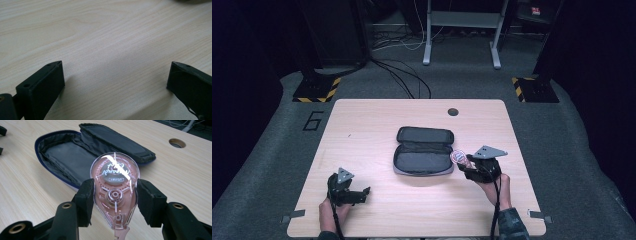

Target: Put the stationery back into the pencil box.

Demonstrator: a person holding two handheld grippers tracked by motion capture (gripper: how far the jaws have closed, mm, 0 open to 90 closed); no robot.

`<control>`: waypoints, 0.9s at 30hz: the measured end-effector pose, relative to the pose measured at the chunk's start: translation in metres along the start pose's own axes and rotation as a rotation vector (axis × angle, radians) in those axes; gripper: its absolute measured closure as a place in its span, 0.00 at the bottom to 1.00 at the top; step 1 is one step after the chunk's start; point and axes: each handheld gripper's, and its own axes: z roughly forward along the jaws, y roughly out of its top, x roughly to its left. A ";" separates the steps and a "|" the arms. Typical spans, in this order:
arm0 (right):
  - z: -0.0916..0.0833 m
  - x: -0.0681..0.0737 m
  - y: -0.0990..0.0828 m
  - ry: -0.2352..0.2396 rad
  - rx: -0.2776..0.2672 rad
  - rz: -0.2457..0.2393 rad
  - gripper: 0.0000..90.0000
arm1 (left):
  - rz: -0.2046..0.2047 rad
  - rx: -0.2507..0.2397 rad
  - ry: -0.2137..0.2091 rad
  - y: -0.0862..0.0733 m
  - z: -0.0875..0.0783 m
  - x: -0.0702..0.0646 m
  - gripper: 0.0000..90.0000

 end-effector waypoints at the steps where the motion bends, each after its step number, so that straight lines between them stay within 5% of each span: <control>1: 0.002 0.000 0.003 0.004 0.004 -0.002 0.55 | 0.000 0.000 0.000 0.000 0.000 0.000 0.01; 27: 0.063 0.012 0.042 0.080 0.062 -0.043 0.55 | 0.000 0.000 0.000 0.000 0.000 0.000 0.01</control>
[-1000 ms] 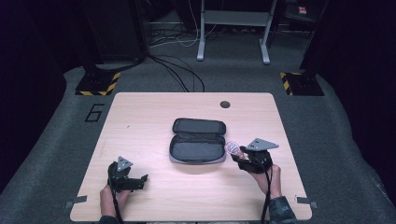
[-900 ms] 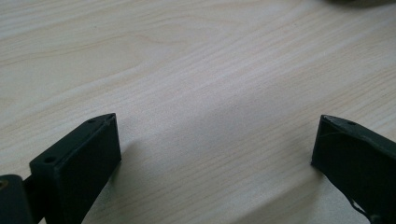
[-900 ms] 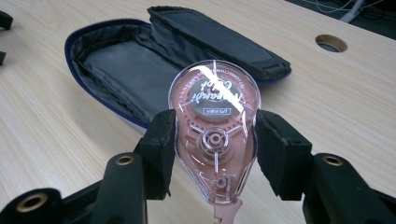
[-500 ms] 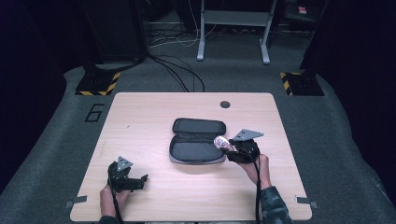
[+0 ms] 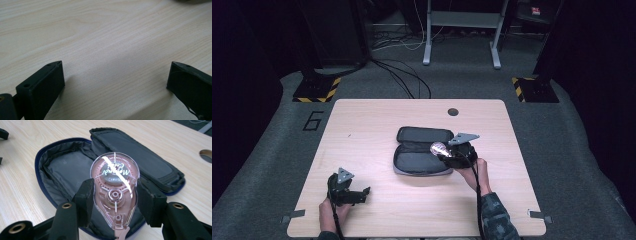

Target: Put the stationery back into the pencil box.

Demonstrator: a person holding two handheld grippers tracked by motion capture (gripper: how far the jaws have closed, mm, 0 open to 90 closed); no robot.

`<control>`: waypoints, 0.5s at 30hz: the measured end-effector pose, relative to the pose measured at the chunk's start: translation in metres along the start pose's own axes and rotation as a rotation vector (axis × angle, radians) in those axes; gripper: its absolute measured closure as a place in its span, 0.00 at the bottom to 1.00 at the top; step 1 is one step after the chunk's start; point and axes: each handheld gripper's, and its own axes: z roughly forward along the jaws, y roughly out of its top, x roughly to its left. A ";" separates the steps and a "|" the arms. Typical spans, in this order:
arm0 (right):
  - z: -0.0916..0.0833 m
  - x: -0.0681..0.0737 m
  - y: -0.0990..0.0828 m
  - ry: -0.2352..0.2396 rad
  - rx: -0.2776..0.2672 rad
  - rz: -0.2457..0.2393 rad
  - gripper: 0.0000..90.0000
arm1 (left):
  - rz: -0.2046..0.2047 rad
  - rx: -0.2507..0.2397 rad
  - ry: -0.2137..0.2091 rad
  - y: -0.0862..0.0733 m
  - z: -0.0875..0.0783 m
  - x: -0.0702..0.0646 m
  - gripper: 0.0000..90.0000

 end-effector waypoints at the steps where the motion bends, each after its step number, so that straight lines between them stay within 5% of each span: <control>1: 0.002 0.001 0.000 0.006 0.010 0.007 0.55 | -0.001 -0.001 0.000 0.000 0.000 0.000 0.01; 15: 0.035 0.007 0.005 0.034 0.065 0.015 0.55 | -0.001 0.000 0.000 0.000 0.000 0.000 0.01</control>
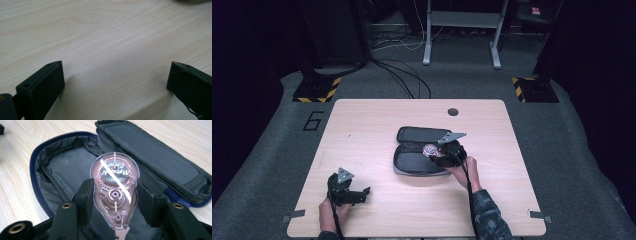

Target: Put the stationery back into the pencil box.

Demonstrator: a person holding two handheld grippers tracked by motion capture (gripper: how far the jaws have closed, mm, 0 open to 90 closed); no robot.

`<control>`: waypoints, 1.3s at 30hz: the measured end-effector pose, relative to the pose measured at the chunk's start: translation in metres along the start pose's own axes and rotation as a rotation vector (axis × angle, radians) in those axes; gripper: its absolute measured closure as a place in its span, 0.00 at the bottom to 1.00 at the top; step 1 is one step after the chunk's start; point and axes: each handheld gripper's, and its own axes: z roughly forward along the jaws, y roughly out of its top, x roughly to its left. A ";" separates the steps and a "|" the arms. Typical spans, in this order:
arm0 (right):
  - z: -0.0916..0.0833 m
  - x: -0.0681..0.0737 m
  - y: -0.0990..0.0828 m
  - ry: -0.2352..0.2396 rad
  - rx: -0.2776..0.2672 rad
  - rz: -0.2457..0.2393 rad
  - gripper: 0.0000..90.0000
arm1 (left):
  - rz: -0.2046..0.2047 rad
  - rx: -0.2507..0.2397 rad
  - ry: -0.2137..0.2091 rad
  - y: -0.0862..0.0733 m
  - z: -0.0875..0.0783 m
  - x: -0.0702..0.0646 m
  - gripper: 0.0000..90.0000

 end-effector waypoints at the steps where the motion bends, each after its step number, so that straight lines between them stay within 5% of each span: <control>1: 0.003 0.000 0.000 0.006 -0.003 -0.014 0.55 | 0.001 0.000 0.000 0.000 0.000 0.000 0.01; 35: 0.048 0.016 0.004 0.009 0.142 -0.017 0.55 | 0.002 0.002 0.001 0.000 0.000 0.000 0.01; 39: 0.047 0.016 0.005 -0.008 0.131 -0.007 0.41 | 0.002 0.002 0.000 0.000 0.000 0.000 0.01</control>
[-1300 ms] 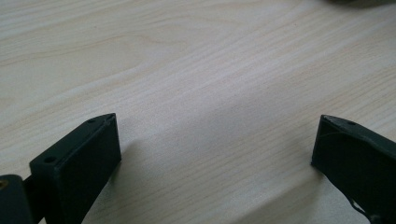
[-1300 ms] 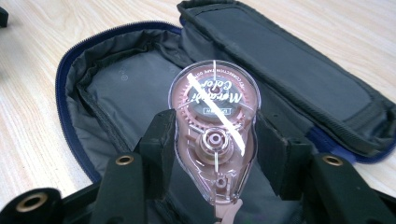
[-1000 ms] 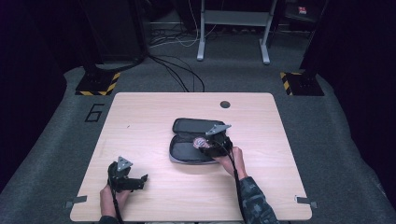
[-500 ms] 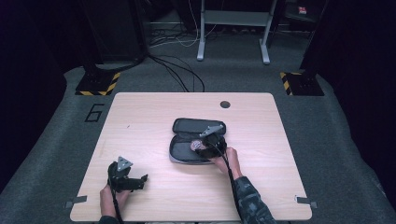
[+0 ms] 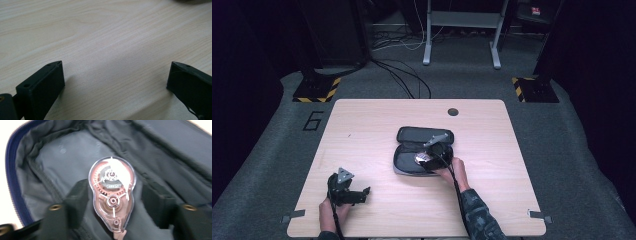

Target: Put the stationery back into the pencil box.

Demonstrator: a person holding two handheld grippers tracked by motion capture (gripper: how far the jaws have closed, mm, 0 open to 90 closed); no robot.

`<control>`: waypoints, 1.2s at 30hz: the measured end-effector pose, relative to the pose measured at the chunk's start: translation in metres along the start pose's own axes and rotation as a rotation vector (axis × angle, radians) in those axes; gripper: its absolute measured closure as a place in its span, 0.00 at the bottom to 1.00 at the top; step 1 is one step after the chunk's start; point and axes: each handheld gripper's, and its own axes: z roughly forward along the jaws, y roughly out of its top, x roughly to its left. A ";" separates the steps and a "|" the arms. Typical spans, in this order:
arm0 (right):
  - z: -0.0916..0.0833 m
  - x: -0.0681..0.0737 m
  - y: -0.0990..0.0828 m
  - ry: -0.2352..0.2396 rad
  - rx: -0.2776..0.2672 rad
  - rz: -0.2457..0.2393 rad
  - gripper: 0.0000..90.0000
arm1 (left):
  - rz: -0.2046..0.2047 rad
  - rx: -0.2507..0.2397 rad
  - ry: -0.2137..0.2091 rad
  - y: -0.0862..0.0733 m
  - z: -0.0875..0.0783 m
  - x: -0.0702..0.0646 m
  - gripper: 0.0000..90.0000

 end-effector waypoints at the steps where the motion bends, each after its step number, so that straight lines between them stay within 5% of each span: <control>1: -0.002 -0.001 0.001 0.002 0.000 0.009 0.39 | 0.000 0.000 -0.001 0.000 0.000 0.000 0.01; 7: -0.020 -0.002 0.000 0.023 -0.042 0.023 0.20 | 0.002 0.000 -0.001 0.000 0.000 0.000 0.01; 8: -0.024 -0.004 0.000 0.022 -0.046 -0.007 0.17 | 0.000 -0.002 -0.002 0.000 0.000 0.000 0.01; 18: -0.069 -0.009 -0.016 0.018 -0.094 0.025 0.08 | 0.006 -0.001 -0.003 0.000 0.000 0.000 0.01; 29: -0.114 -0.018 -0.050 -0.059 -0.122 0.066 0.07 | 0.003 0.005 -0.002 0.000 0.000 0.000 0.01; 36: -0.135 -0.032 -0.090 -0.142 -0.124 0.130 0.07 | 0.004 0.006 -0.003 0.000 0.000 0.000 0.01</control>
